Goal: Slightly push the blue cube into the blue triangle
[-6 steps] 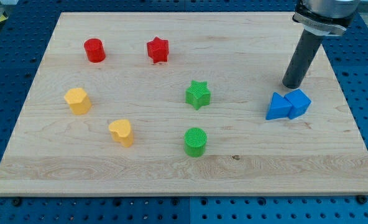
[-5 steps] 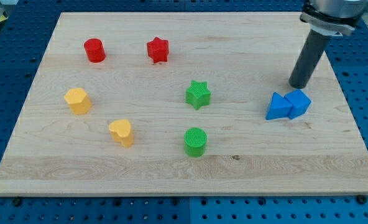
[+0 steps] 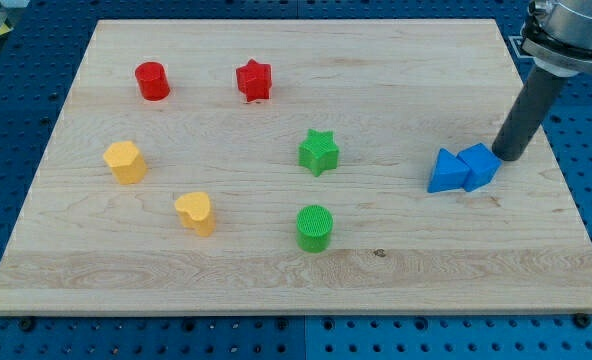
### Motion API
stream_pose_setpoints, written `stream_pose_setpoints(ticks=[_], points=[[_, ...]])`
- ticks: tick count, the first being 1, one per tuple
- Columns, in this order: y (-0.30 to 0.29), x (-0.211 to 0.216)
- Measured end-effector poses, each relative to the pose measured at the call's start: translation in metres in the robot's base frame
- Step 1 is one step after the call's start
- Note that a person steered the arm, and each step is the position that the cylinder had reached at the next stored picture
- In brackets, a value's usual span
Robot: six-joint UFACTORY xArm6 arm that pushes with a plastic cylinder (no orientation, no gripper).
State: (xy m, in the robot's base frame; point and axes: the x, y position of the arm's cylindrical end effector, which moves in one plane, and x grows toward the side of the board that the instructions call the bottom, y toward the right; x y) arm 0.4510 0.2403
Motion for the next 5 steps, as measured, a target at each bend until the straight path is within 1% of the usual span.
stream_pose_setpoints(ticks=[1,2,4,5], points=[[0.000,0.018],[0.000,0.026],[-0.020,0.026],[-0.020,0.026]])
